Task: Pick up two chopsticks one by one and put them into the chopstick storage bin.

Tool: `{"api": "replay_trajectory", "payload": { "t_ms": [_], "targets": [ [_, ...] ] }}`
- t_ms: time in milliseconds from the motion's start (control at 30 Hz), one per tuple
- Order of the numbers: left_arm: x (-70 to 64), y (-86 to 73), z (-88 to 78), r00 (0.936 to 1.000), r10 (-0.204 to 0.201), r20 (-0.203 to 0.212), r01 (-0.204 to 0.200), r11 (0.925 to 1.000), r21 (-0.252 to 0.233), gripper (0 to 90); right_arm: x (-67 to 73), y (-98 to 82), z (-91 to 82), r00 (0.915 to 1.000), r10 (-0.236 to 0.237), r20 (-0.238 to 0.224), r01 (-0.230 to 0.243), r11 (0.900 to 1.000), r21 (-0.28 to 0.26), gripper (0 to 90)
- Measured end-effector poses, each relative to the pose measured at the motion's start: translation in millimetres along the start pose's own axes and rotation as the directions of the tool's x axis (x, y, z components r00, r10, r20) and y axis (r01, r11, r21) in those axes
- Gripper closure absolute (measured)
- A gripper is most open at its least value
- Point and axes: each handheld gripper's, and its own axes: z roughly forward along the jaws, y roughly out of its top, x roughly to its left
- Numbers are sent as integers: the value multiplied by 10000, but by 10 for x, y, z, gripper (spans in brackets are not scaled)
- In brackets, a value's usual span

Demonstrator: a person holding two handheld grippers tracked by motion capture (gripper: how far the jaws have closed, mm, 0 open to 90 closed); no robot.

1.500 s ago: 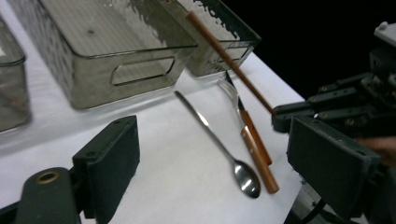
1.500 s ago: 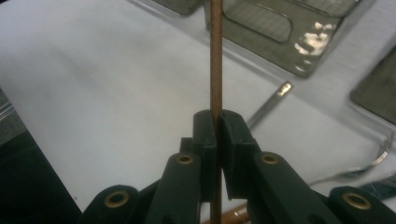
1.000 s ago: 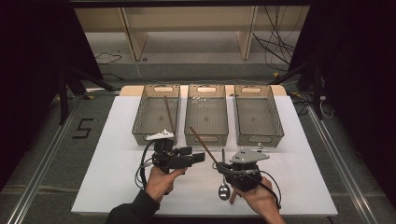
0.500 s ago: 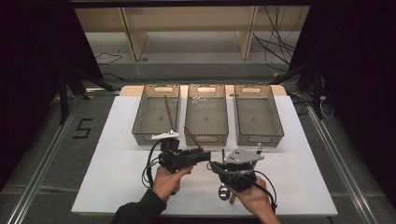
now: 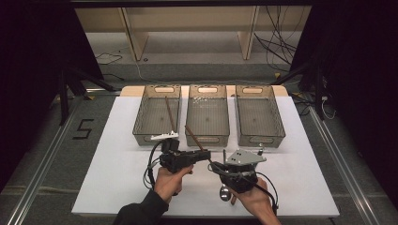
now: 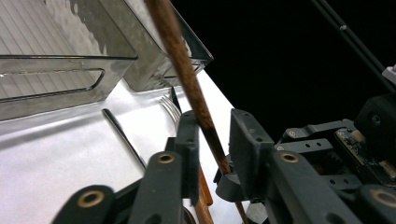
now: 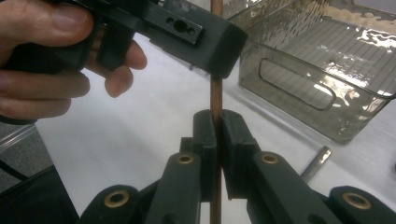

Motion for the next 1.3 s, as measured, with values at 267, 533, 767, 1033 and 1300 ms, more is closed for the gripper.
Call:
{"api": "replay_trajectory", "payload": {
  "t_ms": [267, 533, 767, 1033, 1300],
  "targets": [
    [12, 11, -15, 9980, -331, 543, 335, 9994, -57, 822, -2, -15, 5, 9999, 11, -119, -13, 9999, -172, 855],
    [-16, 53, -57, 9989, -65, 463, 65, 10000, -4, 846, -44, -17, -15, 9992, 152, -369, -159, 9997, -205, 671],
    [106, 248, -263, 9994, 265, -203, -269, 9995, -161, 846, -188, -55, -133, 9985, 369, -410, -388, 9981, -479, 474],
    [281, 626, -636, 9944, 333, -1003, -359, 9991, -242, 845, -326, -212, -273, 9979, 649, -14, -649, 9970, -419, 383],
    [398, 1054, -932, 9880, 205, -1534, -259, 9991, -329, 844, -399, -347, -364, 9959, 901, 102, -896, 9952, -388, 318]
  ]
}}
